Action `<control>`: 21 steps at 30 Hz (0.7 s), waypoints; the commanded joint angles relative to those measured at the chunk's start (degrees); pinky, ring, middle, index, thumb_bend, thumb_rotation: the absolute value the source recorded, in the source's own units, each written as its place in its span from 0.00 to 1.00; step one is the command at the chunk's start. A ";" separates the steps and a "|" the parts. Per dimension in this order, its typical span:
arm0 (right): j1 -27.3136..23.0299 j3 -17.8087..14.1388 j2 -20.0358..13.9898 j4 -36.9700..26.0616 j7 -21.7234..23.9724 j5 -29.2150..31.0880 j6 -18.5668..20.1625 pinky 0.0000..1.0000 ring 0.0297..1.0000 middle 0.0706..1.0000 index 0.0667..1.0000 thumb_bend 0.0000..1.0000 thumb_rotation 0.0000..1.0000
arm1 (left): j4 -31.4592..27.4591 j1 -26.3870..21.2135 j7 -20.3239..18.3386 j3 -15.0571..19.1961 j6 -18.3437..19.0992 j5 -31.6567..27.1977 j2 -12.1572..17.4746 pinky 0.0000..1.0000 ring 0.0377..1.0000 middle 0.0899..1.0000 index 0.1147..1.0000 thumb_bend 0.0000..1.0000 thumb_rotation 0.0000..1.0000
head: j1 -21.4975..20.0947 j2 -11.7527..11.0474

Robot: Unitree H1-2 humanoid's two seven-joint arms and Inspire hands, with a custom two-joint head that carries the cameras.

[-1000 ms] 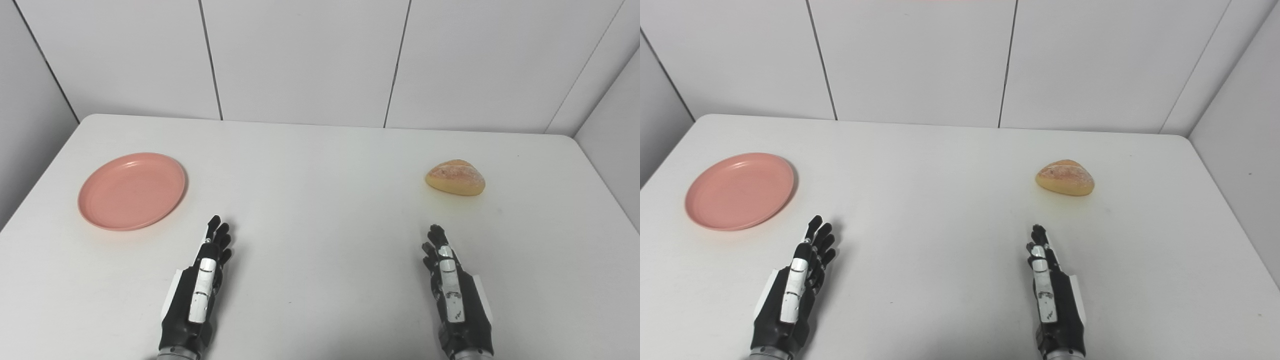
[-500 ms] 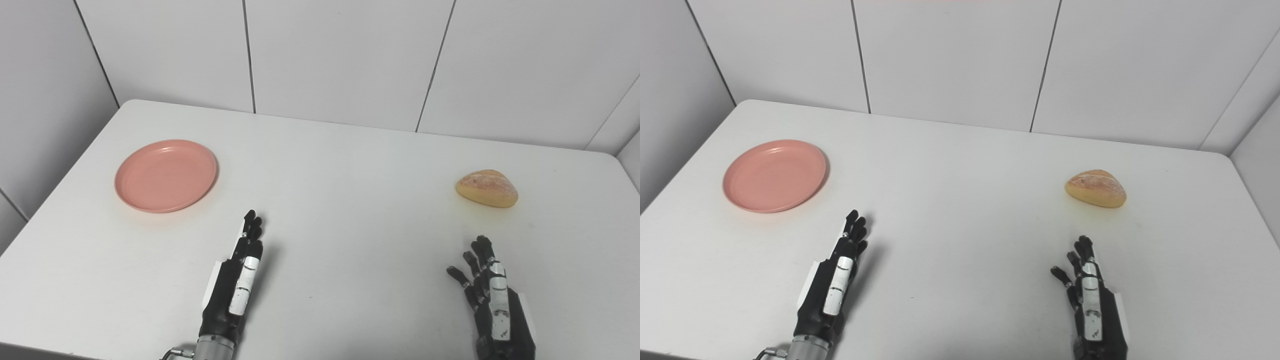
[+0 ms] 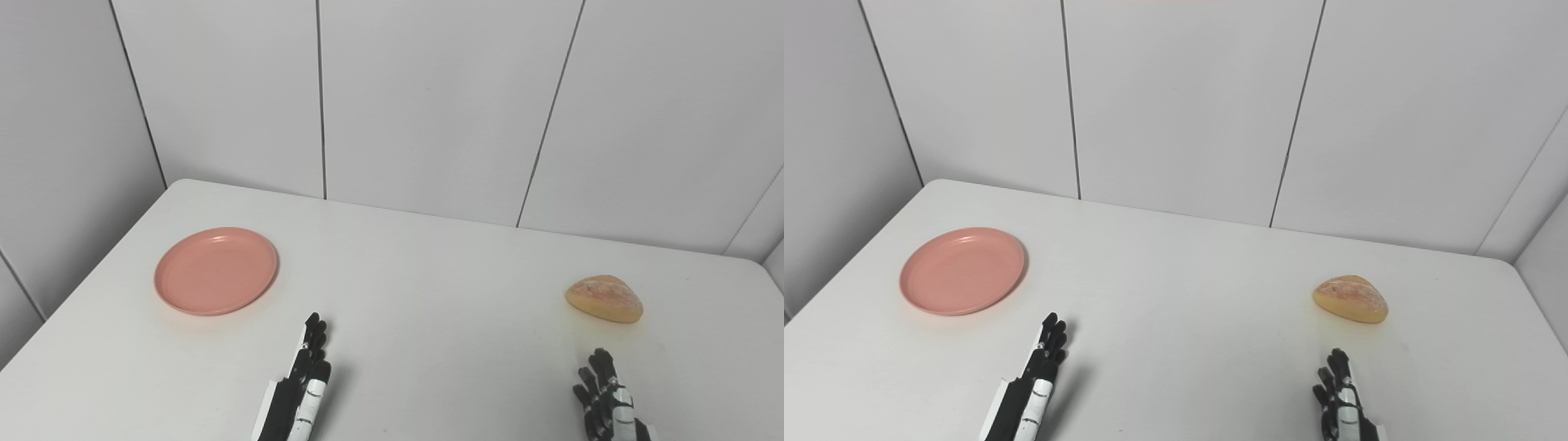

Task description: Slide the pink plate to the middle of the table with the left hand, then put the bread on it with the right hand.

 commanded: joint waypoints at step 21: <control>1.77 -0.45 -0.99 -0.41 0.61 2.13 1.69 1.00 1.00 1.00 1.00 0.70 1.00 | 0.91 -4.07 2.27 3.91 -3.36 -4.47 -0.30 1.00 1.00 1.00 1.00 0.76 0.83 | 1.89 2.31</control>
